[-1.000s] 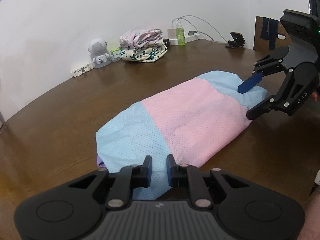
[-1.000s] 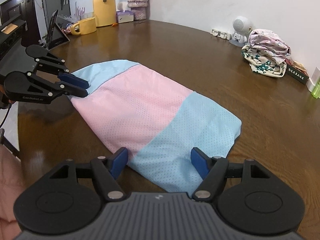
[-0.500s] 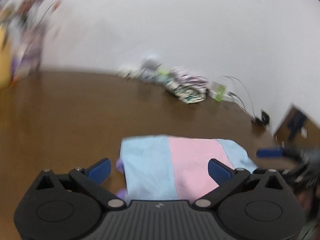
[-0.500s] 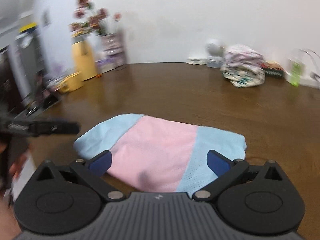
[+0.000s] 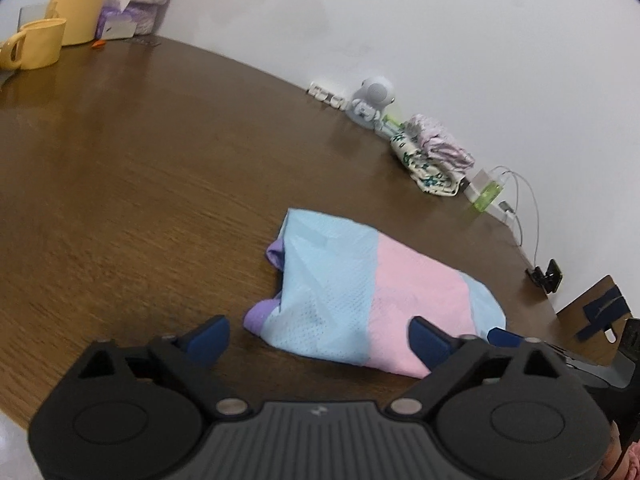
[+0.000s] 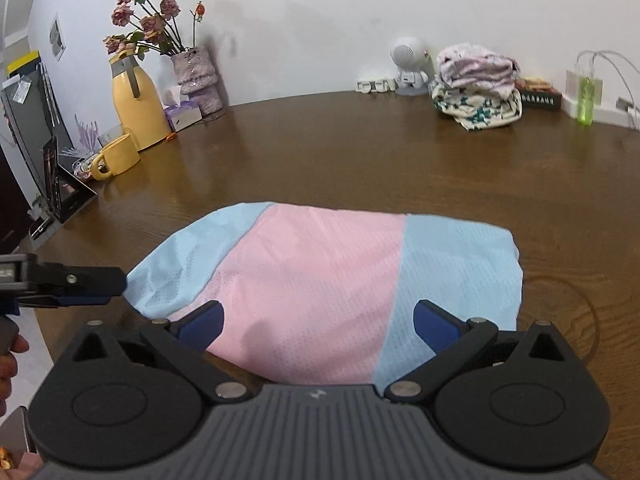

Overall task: Fold clothes
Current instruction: 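Grasp the purple-trimmed edge of the garment with the left gripper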

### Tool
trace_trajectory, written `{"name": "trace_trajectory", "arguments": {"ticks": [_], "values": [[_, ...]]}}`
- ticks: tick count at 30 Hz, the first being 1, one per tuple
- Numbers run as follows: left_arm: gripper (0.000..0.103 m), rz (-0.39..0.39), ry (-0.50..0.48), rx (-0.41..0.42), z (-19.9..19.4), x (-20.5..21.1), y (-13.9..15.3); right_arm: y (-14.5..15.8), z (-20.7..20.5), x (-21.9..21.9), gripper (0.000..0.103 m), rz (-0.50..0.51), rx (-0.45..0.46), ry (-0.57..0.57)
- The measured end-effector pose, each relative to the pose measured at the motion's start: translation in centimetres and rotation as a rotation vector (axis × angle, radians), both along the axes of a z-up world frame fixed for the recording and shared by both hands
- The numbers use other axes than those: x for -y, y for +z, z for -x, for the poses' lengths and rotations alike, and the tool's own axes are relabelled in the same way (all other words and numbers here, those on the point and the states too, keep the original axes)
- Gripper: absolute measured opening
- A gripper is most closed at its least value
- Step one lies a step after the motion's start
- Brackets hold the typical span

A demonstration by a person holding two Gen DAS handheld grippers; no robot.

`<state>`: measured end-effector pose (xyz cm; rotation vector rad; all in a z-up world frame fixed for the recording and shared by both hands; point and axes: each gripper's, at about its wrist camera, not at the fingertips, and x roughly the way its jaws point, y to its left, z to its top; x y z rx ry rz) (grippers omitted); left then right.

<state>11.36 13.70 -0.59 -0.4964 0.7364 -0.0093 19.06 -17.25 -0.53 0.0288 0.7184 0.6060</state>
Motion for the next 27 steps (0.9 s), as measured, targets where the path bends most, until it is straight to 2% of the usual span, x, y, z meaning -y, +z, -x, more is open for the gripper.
{"name": "trace_trajectory", "arguments": {"ticks": [7,9,14,21,24,27], "values": [[0.077,0.049,0.058,-0.033,-0.5,-0.2,-1.0,-0.4,0.3,1.3,0.103,-0.009,0.009,-0.029],[0.069,0.057,0.063,-0.033,-0.6,-0.3,-1.1,-0.6,0.1,1.5,0.103,-0.012,0.004,-0.035],[0.06,0.073,0.092,-0.019,-1.3,-0.5,-1.4,-1.1,-0.1,1.7,0.103,-0.013,-0.008,-0.033],[0.036,0.074,0.105,0.002,-2.1,-0.7,-2.0,-1.1,0.1,0.9,0.103,0.025,0.01,-0.028],[0.029,0.084,0.118,0.008,-2.1,-0.8,-2.2,-1.0,0.1,0.6,0.103,0.03,0.019,-0.025],[0.027,0.095,0.131,0.017,-1.9,-1.0,-2.4,-0.5,-0.1,-0.3,0.103,0.038,0.033,0.022]]}}
